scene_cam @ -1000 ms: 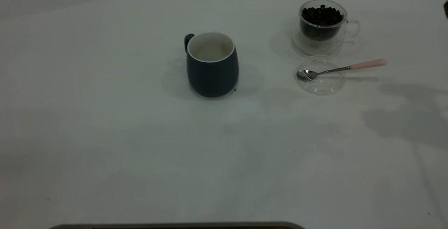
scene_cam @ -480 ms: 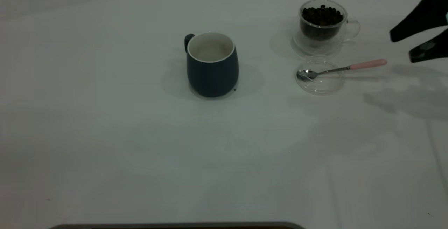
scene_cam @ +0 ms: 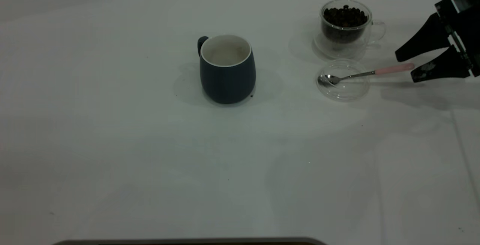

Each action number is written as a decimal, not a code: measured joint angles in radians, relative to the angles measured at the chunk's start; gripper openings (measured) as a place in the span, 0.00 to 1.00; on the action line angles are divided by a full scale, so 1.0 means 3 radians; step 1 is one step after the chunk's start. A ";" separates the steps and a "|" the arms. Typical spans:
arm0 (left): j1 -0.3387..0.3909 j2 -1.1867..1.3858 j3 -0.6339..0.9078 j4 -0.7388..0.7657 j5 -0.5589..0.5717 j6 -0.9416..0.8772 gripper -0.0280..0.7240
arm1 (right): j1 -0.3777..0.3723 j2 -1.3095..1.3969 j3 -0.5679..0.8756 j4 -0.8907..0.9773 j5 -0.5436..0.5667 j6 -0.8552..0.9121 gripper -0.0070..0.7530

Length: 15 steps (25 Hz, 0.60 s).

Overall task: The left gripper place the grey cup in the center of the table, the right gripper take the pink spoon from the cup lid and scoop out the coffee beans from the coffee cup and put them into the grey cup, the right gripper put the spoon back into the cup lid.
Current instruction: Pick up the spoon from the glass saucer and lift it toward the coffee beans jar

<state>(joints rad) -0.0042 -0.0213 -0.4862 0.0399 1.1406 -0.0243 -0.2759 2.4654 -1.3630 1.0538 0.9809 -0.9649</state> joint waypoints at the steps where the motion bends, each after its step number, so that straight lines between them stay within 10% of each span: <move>1: 0.0000 0.0000 0.0000 0.0000 0.0000 0.0000 0.82 | 0.0000 0.0039 -0.0023 0.0025 0.0000 0.0000 0.78; 15: 0.0000 0.0000 0.0000 0.0000 0.0000 0.0000 0.82 | 0.0028 0.0305 -0.0057 0.0627 -0.0117 -0.0560 0.78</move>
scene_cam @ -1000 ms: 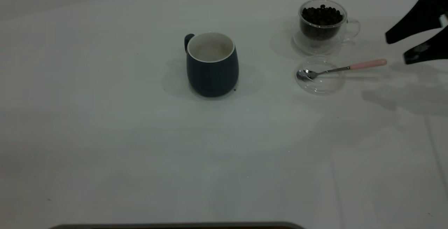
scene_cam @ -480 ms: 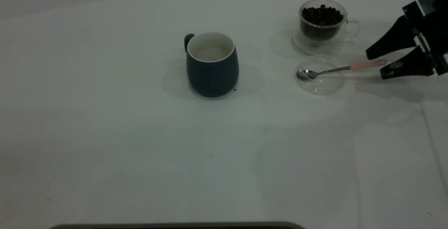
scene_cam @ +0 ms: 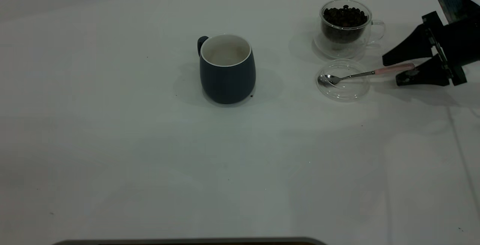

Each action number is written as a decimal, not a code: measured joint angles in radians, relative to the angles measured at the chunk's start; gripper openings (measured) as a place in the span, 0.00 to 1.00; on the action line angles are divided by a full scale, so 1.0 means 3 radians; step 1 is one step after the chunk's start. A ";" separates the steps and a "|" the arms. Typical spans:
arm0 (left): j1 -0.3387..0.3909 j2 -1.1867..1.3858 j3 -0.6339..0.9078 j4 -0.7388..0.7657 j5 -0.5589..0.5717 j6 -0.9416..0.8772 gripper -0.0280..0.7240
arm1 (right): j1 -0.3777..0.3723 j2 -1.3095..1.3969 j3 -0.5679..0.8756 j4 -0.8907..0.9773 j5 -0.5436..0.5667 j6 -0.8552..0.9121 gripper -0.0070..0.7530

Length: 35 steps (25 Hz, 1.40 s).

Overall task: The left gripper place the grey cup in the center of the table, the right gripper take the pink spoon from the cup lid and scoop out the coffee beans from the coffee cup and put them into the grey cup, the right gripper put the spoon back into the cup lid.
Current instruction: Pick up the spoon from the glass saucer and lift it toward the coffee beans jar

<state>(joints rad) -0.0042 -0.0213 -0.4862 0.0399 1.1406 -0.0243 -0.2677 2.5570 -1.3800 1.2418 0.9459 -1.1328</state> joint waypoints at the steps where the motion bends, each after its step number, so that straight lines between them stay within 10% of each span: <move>1: 0.0000 0.0000 0.0000 0.0000 0.0000 0.0000 0.82 | 0.0003 0.0003 0.0000 0.0039 0.0000 -0.0043 0.78; 17: 0.0000 0.0000 0.0000 0.0000 0.0000 0.0006 0.82 | 0.0060 0.0004 -0.0003 0.0085 0.0125 -0.0072 0.76; 28: 0.0000 0.0000 0.0000 0.0000 0.0000 0.0006 0.82 | 0.0060 0.0004 -0.0003 0.0064 0.0178 -0.0072 0.15; 35: 0.0000 0.0000 0.0000 0.0000 0.0000 0.0006 0.82 | 0.0009 -0.0157 -0.0006 -0.0402 0.0348 0.0095 0.14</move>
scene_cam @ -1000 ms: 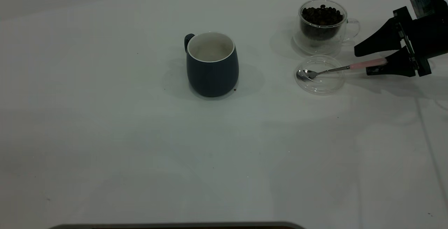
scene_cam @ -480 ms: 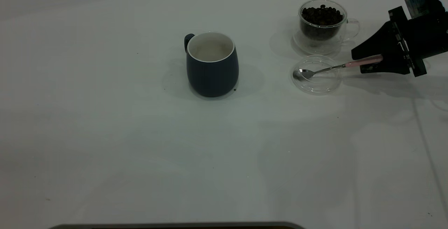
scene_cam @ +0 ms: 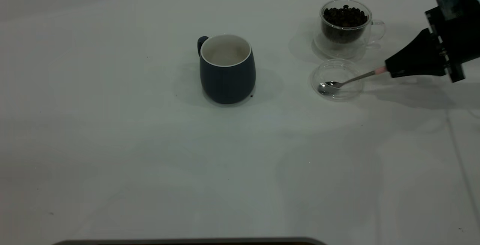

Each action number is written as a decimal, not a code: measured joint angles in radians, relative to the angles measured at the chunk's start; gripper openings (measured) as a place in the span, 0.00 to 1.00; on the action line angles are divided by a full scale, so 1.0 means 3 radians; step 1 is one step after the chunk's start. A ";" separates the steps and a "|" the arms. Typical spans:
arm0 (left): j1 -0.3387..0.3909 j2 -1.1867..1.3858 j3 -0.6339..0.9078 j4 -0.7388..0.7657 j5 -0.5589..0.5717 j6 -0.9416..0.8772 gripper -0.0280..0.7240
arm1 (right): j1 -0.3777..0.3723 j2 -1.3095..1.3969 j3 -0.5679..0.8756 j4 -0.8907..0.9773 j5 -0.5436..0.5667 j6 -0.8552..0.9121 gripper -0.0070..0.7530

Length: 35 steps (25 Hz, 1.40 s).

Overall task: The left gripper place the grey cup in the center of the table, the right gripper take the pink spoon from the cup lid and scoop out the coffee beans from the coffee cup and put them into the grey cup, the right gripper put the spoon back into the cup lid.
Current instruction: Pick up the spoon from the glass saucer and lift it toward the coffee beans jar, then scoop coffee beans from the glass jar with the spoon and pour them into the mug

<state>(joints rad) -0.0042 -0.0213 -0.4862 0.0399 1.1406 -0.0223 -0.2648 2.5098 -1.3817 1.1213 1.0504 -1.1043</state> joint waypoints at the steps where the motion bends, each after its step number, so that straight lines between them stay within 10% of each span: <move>1: 0.0000 0.0000 0.0000 0.0000 0.0000 0.0000 0.82 | -0.0003 -0.0080 0.0000 -0.0097 0.0007 0.0059 0.14; 10: 0.0000 0.0000 0.0000 0.0000 0.0000 -0.0007 0.82 | -0.0003 -0.0832 0.0003 -0.0116 0.0008 0.0099 0.14; 35: 0.0000 0.0000 0.0000 0.0000 0.0000 -0.0007 0.82 | 0.0424 -0.0927 0.0005 0.0142 -0.1491 -0.0606 0.14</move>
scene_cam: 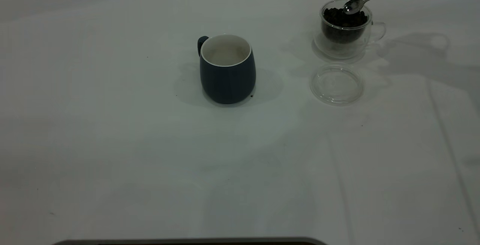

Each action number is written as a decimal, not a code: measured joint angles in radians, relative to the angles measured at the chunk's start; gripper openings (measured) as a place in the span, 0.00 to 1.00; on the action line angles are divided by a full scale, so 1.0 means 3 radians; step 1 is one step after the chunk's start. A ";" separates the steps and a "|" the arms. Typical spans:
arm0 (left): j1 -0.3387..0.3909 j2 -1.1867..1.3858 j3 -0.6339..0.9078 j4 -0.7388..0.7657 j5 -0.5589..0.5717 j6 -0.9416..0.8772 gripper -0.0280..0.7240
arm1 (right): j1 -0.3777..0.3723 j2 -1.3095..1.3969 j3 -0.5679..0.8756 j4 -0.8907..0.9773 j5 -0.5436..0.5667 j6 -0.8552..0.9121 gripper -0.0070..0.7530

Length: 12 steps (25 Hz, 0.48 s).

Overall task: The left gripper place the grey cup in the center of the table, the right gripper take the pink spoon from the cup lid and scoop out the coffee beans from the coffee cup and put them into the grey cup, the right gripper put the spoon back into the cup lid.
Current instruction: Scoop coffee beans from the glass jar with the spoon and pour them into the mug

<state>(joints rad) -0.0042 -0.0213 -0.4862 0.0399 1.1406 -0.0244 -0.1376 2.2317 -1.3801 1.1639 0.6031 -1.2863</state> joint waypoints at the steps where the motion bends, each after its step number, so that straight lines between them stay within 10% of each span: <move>1: 0.0000 0.0000 0.0000 0.0000 0.0000 0.0003 0.82 | 0.0007 0.0025 0.0000 0.0000 -0.0014 0.0000 0.14; 12: 0.0000 0.0000 0.0000 0.0000 0.0000 0.0007 0.82 | -0.0011 0.0159 0.0000 0.0113 0.0196 0.0064 0.14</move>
<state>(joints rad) -0.0042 -0.0213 -0.4862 0.0399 1.1406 -0.0223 -0.1409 2.2794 -1.3801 1.1976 0.6620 -1.2671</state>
